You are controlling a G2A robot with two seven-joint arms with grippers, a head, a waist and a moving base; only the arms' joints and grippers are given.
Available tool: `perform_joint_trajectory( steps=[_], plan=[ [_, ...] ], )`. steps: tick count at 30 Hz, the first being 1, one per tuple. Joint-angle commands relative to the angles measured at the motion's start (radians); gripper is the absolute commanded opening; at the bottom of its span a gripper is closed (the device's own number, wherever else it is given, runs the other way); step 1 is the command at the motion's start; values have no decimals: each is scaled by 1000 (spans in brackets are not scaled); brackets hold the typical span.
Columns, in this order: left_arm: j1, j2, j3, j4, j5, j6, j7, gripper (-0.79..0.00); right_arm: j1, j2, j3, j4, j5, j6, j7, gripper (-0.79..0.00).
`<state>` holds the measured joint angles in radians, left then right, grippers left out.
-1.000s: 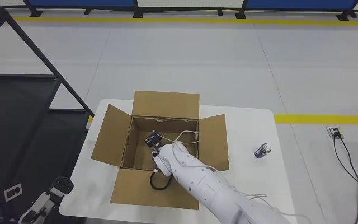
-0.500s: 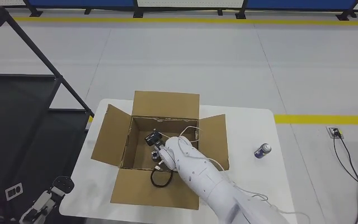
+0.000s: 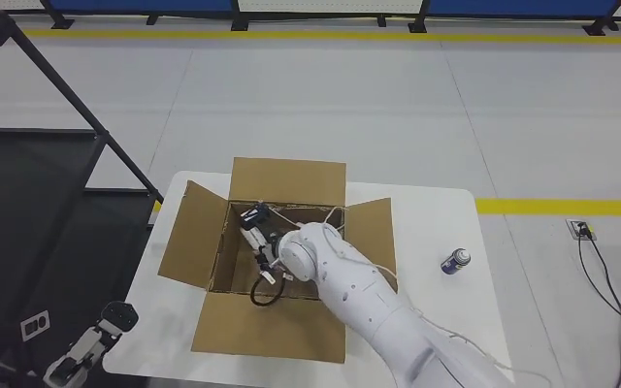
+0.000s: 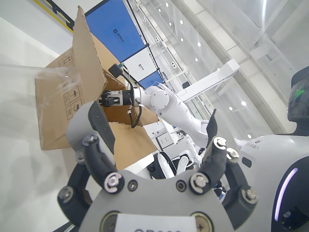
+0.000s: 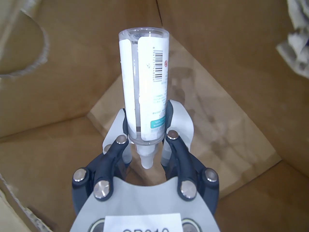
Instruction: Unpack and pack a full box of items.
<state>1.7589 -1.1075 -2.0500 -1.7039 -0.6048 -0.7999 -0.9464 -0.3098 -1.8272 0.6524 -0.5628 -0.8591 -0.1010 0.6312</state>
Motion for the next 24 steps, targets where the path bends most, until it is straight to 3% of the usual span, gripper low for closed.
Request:
perform_joint_trajectory(
  steps=[1, 3, 6, 10, 12, 18, 24],
  plan=[
    [-4, 1, 4, -7, 7, 4, -1, 0, -57, 28, 21, -129, -41, 48, -12, -785],
    [-9, 2, 11, -14, 17, 11, -2, 0, -148, 66, 60, -301, -126, 187, -64, -785],
    [-17, 3, 20, -25, 38, 19, -5, 0, -341, 133, 139, -638, -275, 287, -47, -785],
    [-32, 6, 36, -40, 63, 34, -11, 0, -611, 207, 277, -1067, -429, 272, 21, -785],
    [-39, 7, 47, -49, 76, 40, -15, 0, -720, 228, 345, -1220, -490, 291, -1, -785],
    [-54, 10, 76, -84, 140, 55, -13, 0, -961, 258, 496, -1499, -543, 359, -102, -785],
    [-65, 14, 95, -117, 182, 74, 0, 0, -1159, 274, 682, -1649, -458, 402, -171, -785]
  ],
)
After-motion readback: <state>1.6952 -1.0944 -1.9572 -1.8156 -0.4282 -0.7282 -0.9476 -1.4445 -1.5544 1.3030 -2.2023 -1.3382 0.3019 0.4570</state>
